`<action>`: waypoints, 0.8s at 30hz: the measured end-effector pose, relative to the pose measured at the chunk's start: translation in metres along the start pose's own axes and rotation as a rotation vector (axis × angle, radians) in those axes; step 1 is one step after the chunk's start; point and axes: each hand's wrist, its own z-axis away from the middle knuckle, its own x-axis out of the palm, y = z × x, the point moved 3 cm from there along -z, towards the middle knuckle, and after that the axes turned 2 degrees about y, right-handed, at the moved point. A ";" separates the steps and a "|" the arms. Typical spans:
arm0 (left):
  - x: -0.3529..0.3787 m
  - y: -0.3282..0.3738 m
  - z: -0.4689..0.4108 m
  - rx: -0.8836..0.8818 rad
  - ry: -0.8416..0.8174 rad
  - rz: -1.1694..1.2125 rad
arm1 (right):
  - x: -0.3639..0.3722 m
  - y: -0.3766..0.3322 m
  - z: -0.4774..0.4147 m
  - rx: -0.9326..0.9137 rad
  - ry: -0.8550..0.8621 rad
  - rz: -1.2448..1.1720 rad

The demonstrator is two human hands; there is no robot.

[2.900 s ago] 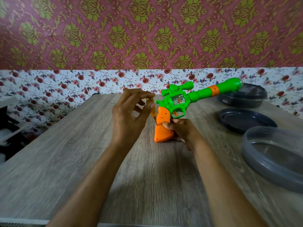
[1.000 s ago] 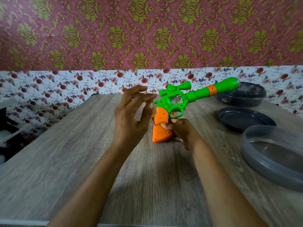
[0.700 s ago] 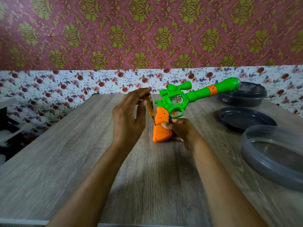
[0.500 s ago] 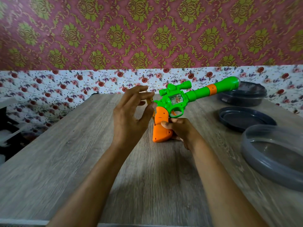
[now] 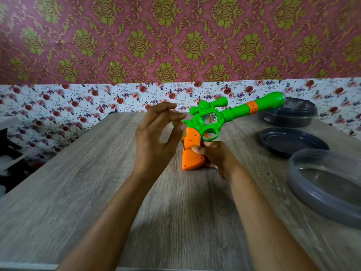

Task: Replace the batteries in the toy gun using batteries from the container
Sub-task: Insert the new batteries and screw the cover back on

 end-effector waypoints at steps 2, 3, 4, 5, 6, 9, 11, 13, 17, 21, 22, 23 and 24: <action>-0.001 -0.001 -0.001 -0.004 0.014 0.010 | 0.000 0.000 0.000 -0.001 0.004 0.017; -0.001 -0.002 -0.001 -0.005 0.015 0.012 | 0.001 0.000 -0.001 0.001 0.008 0.031; -0.001 -0.002 -0.001 -0.011 0.017 0.017 | 0.000 0.000 0.000 0.003 0.012 0.042; -0.002 -0.003 -0.001 -0.024 0.019 0.024 | 0.000 0.000 0.000 0.006 0.015 0.046; -0.002 -0.003 -0.001 -0.040 0.018 0.030 | 0.000 -0.001 0.001 0.006 0.017 0.040; -0.001 -0.001 -0.001 -0.027 -0.018 0.007 | -0.001 -0.002 0.002 -0.001 0.019 0.011; 0.000 -0.001 -0.001 0.003 -0.050 -0.002 | -0.001 -0.001 0.002 -0.003 0.020 0.007; 0.001 -0.002 0.000 0.005 -0.065 0.019 | -0.001 -0.001 0.002 0.000 0.022 0.015; 0.001 -0.003 -0.001 -0.025 -0.012 0.093 | 0.000 0.000 0.000 0.008 0.022 0.020; -0.001 -0.001 -0.001 -0.068 -0.001 0.102 | -0.001 -0.001 0.001 0.011 0.027 0.022; -0.002 -0.001 -0.001 -0.073 -0.008 0.088 | -0.001 -0.001 0.002 0.012 0.027 0.027; -0.002 -0.001 -0.001 -0.067 -0.016 0.070 | -0.001 -0.001 0.001 0.012 0.025 0.032; -0.002 0.000 -0.001 -0.055 -0.027 0.054 | -0.001 -0.001 0.001 0.012 0.023 0.034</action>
